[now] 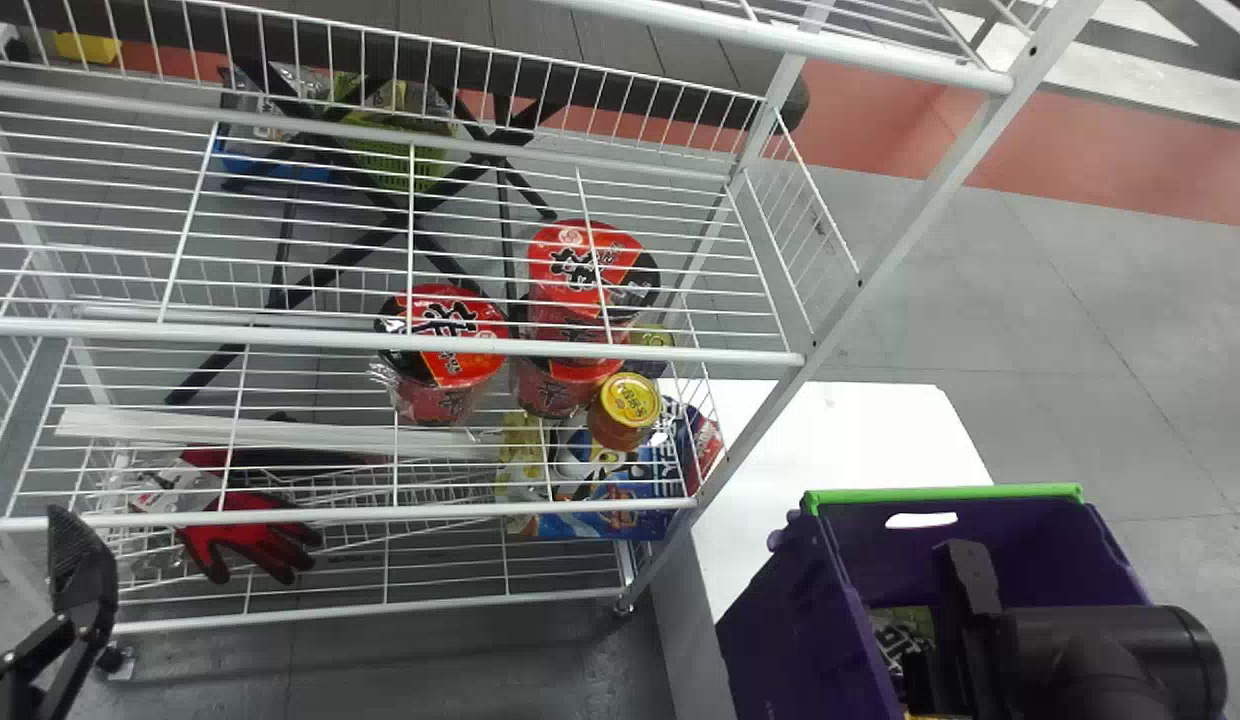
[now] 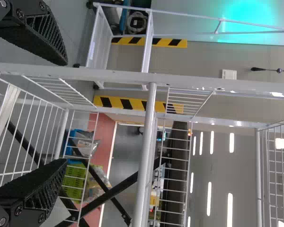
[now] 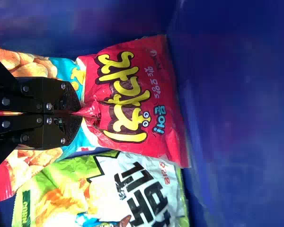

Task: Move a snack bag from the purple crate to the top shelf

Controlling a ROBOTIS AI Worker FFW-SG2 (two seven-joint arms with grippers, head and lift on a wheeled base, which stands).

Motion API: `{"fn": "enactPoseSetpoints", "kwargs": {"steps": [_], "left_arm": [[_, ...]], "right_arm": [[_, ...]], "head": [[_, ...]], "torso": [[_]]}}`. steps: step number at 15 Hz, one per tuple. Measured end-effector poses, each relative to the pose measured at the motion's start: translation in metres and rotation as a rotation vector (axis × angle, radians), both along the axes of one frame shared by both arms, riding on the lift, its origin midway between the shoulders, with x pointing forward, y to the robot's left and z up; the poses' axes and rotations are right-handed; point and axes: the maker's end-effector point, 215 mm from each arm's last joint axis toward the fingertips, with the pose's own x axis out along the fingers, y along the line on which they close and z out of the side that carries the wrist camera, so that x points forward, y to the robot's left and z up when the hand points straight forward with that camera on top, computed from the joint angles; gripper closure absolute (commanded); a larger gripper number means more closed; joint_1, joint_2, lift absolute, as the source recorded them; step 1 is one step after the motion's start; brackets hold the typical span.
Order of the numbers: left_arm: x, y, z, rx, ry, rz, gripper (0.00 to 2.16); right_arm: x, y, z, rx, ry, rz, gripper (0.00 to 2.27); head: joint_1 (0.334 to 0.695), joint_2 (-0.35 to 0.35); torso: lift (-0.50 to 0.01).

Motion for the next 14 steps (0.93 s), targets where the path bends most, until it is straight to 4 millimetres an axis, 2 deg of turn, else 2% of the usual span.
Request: {"fn": "enactPoseSetpoints", "kwargs": {"steps": [14], "left_arm": [[0.0011, 0.0007, -0.0006, 0.002, -0.001, 0.0, 0.08]], "right_arm": [[-0.0009, 0.0005, -0.0033, -0.017, 0.003, 0.023, 1.75]], "head": [[0.695, -0.35]], "torso": [[-0.332]]}}
